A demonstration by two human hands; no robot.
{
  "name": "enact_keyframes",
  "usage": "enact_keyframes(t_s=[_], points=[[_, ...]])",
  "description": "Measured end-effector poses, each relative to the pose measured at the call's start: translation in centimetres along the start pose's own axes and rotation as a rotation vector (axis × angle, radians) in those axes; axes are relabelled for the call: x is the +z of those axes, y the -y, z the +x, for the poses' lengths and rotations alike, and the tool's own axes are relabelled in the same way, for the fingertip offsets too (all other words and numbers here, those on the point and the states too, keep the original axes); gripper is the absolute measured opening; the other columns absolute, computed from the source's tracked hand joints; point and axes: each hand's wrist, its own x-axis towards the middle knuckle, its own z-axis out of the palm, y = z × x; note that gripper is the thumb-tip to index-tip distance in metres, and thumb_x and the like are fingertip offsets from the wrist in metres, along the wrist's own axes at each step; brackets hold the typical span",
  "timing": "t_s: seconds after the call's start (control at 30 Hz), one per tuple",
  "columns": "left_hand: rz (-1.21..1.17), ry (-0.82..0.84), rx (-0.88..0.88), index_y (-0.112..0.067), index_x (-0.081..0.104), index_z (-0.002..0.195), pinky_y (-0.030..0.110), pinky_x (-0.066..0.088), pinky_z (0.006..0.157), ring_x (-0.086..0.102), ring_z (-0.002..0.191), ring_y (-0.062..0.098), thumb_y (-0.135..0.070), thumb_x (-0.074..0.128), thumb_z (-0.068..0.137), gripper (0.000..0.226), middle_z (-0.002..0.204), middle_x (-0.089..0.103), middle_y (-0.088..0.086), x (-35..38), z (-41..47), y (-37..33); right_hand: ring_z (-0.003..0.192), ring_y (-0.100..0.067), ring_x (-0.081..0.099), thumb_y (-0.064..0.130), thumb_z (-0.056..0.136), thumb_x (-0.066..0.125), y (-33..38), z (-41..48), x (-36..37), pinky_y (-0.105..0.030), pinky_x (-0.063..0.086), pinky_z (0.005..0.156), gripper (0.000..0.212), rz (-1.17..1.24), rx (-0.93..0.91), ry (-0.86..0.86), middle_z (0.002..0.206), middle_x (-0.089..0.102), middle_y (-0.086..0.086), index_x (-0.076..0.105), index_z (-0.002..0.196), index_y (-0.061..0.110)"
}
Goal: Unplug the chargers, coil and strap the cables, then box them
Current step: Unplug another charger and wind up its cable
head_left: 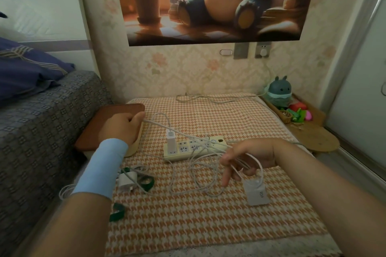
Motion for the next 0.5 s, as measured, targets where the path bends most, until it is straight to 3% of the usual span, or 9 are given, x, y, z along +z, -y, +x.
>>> enact_keyframes(t_s=[0.07,0.17,0.27,0.3,0.37,0.43,0.5], points=[[0.131,0.104,0.001,-0.017,0.064,0.069,0.036,0.046,0.067,0.056,0.07,0.027,-0.053,0.046,0.098,0.05,0.077,0.065,0.009,0.3,-0.3,-0.6,0.067,-0.014,0.064,0.037,0.104,0.052,0.3,0.0,0.4,-0.022,0.036,0.046,0.031,-0.094,0.015,-0.086,0.098,0.076,-0.015,0.056,0.086,0.012],[0.26,0.047,0.171,-0.03,0.07,0.105,0.042,0.045,0.092,0.058,0.103,0.031,-0.036,0.056,0.095,0.018,0.115,0.067,0.002,0.6,-1.0,-2.5,0.047,-0.013,0.051,0.045,0.105,0.047,1.1,0.2,1.4,-0.028,0.029,0.049,0.038,-0.265,0.016,-0.23,0.067,0.069,-0.006,0.055,0.086,0.013],[-0.128,-0.049,0.406,-0.033,0.064,0.113,0.045,0.039,0.108,0.052,0.122,0.023,-0.012,0.058,0.09,0.032,0.126,0.062,-0.005,1.0,-2.9,-5.7,0.048,-0.016,0.046,0.048,0.105,0.045,1.9,0.5,2.2,-0.03,0.031,0.051,0.041,-0.322,-0.02,-0.263,0.056,0.059,-0.002,0.054,0.085,0.013],[-0.268,-0.01,0.507,-0.034,0.064,0.113,0.044,0.039,0.11,0.051,0.124,0.018,-0.008,0.059,0.087,0.037,0.127,0.061,-0.008,1.2,-3.6,-6.9,0.049,-0.016,0.05,0.046,0.105,0.045,2.1,0.6,2.4,-0.032,0.033,0.054,0.041,-0.326,-0.035,-0.278,0.053,0.055,0.0,0.053,0.082,0.013],[-0.377,0.288,0.648,-0.035,0.061,0.119,0.037,0.039,0.111,0.05,0.126,0.008,-0.008,0.058,0.081,0.046,0.13,0.059,-0.013,1.4,-5.2,-8.8,0.05,-0.017,0.053,0.041,0.107,0.046,2.3,0.9,2.7,-0.04,0.036,0.062,0.041,-0.277,-0.089,-0.263,0.051,0.048,-0.001,0.049,0.079,0.011],[-0.288,0.629,0.683,-0.034,0.057,0.128,0.033,0.042,0.107,0.052,0.124,0.003,-0.021,0.063,0.081,0.049,0.13,0.059,-0.015,2.4,-6.3,-9.8,0.051,-0.02,0.05,0.038,0.107,0.047,2.5,1.0,2.9,-0.044,0.037,0.064,0.038,-0.243,-0.148,-0.244,0.053,0.042,-0.003,0.047,0.08,0.012],[-0.124,0.764,0.692,-0.031,0.054,0.131,0.035,0.047,0.102,0.057,0.116,0.01,-0.033,0.069,0.081,0.052,0.125,0.061,-0.011,3.7,-6.7,-9.9,0.05,-0.019,0.046,0.035,0.107,0.046,2.4,0.9,2.9,-0.038,0.035,0.057,0.037,-0.241,-0.167,-0.271,0.053,0.04,-0.003,0.048,0.078,0.013]])
